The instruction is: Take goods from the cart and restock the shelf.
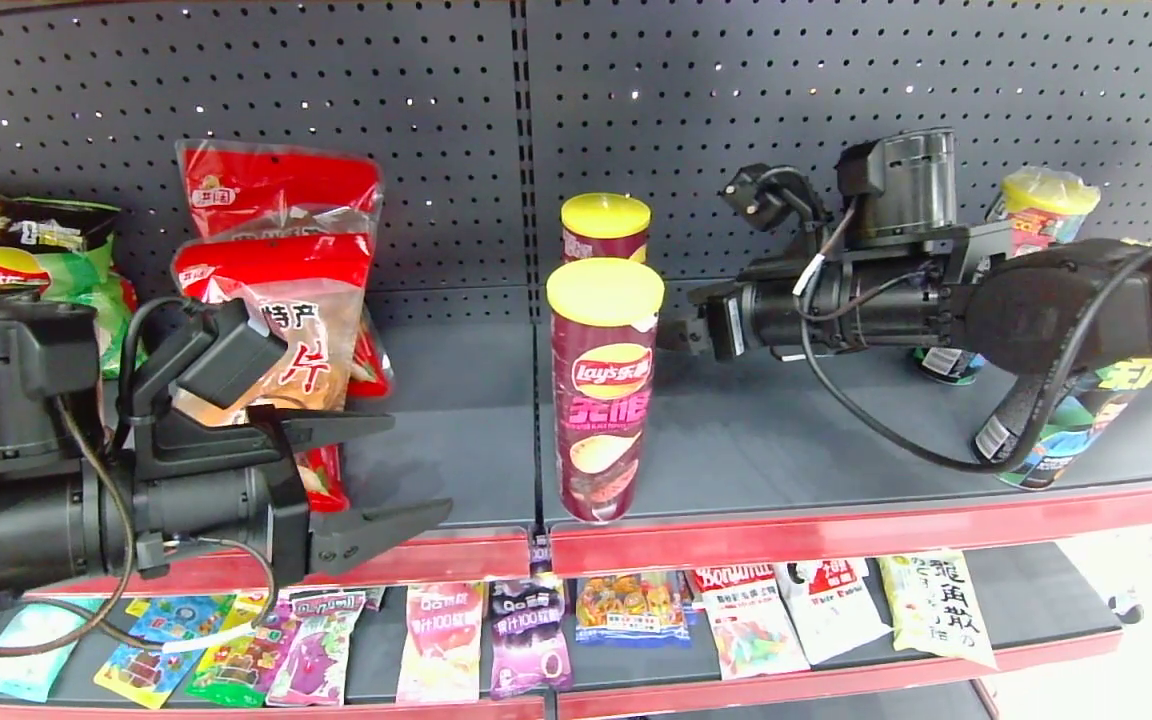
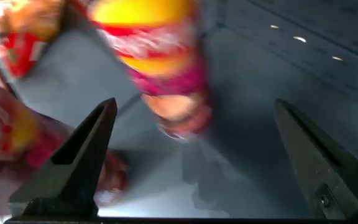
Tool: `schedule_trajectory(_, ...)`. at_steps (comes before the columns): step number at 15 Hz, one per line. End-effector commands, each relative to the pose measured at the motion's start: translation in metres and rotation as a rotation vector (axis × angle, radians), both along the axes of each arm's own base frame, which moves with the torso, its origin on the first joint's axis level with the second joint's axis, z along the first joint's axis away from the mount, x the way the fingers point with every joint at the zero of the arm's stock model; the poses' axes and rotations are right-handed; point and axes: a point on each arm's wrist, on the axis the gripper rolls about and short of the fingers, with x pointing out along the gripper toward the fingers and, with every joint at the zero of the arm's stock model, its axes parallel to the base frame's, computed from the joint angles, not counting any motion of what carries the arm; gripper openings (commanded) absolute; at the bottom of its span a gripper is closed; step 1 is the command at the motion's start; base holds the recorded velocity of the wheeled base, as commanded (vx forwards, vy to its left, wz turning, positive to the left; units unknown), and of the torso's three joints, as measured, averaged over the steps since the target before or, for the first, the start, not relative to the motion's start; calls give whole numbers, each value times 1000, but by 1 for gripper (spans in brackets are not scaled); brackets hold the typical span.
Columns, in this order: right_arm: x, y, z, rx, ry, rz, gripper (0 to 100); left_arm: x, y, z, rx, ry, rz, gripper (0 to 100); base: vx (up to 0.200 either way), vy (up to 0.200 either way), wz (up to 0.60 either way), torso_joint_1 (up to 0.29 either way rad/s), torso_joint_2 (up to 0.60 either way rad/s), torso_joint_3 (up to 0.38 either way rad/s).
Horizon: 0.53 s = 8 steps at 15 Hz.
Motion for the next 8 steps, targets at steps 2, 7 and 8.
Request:
schedule_trajectory(2,-5,-14,8,-1,-16,-52,100,5,-2,-3,7,11,-4,100,0,0,0,0,0,0)
schedule_trajectory(7,-86,-49,-6,-51,60,-55,100,24,-9,-7,50,7,43,100,0,0,0,0,0,0)
schedule_trajectory(8,-113,-59,-8,-52,60,-40,100,28,-16,-7,61,3,49,100,0,0,0,0,0,0)
